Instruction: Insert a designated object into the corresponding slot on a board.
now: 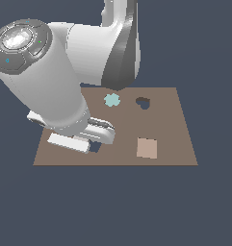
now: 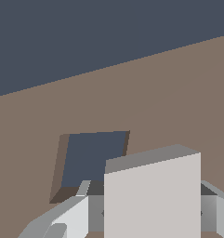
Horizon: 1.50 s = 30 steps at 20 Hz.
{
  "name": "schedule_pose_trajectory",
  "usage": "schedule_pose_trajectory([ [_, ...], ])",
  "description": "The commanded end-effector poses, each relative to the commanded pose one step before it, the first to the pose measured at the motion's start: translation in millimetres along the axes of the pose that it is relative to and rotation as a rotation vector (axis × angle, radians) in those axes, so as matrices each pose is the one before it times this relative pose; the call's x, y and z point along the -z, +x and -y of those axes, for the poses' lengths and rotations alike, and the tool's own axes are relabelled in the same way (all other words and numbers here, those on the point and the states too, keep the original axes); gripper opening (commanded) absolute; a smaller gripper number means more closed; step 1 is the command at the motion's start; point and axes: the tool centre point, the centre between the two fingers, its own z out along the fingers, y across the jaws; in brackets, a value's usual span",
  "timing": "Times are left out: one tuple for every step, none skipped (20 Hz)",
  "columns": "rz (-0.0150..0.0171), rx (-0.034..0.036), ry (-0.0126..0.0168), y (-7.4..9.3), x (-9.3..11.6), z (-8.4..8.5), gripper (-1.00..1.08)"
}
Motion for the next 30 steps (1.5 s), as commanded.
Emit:
schedule_pose_trajectory([
  [-0.00037, -0.04686, -0.00013, 1.97, 1.16, 10.11, -1.00],
  [0.00004, -0.01548, 0.00000, 0.68, 0.30, 3.60, -1.00],
  [0.00004, -0.01447, 0.00000, 0.68, 0.28, 3.35, -1.00],
  [0.00004, -0.01346, -0.00001, 0.68, 0.26, 3.09, -1.00],
  [0.00004, -0.01247, -0.00001, 0.66, 0.24, 2.86, -1.00],
  [0.00004, -0.01147, -0.00001, 0.62, 0.22, 2.63, -1.00],
  [0.00004, -0.01046, -0.00001, 0.57, 0.20, 2.39, -1.00],
  [0.00004, -0.00942, -0.00001, 0.52, 0.18, 2.15, -1.00],
  [0.00003, -0.00836, -0.00001, 0.46, 0.16, 1.92, -1.00],
  [0.00003, -0.00731, -0.00001, 0.41, 0.14, 1.67, -1.00],
  [0.00003, -0.00625, -0.00001, 0.36, 0.12, 1.43, -1.00],
  [0.00002, -0.00519, -0.00001, 0.31, 0.10, 1.18, -1.00],
  [0.00002, -0.00414, -0.00001, 0.27, 0.07, 0.93, -1.00],
  [0.00002, -0.00309, -0.00001, 0.23, 0.05, 0.68, -1.00],
  [0.00001, -0.00201, -0.00001, 0.18, 0.03, 0.44, -1.00],
  [0.00001, -0.00098, -0.00001, 0.15, 0.01, 0.17, -1.00],
  [0.00000, 0.00000, 0.00000, 0.13, 0.00, -0.13, -1.00],
  [0.00001, 0.00120, -0.00001, 0.05, -0.04, -0.29, -1.00],
  [0.00000, 0.00218, 0.00000, 0.03, -0.05, -0.59, -1.00],
  [0.00000, 0.00239, 0.00000, -0.01, -0.05, -0.62, -1.00],
  [0.00000, 0.00146, 0.00000, -0.02, -0.03, -0.38, -1.00],
  [0.00000, 0.00049, 0.00000, 0.00, -0.01, -0.14, -1.00],
  [0.00049, -0.00145, -0.00015, -0.21, -0.25, 0.47, -1.00],
  [0.00000, 0.00000, 0.00000, 0.02, -0.54, -0.03, -1.00],
  [0.00000, 0.00000, 0.00000, 0.05, -1.63, -0.09, -1.00],
  [0.00000, 0.00000, 0.00000, 0.07, -2.71, -0.15, -1.00],
  [0.00008, 0.00038, 0.00029, -0.03, -2.70, 0.09, -1.00],
  [0.00000, 0.00000, 0.00000, 0.03, -1.63, -0.09, -1.00],
  [0.00000, 0.00000, 0.00000, 0.01, -0.54, -0.03, -1.00],
  [0.00000, 0.00000, 0.00000, 0.00, 0.00, 0.00, 1.00],
])
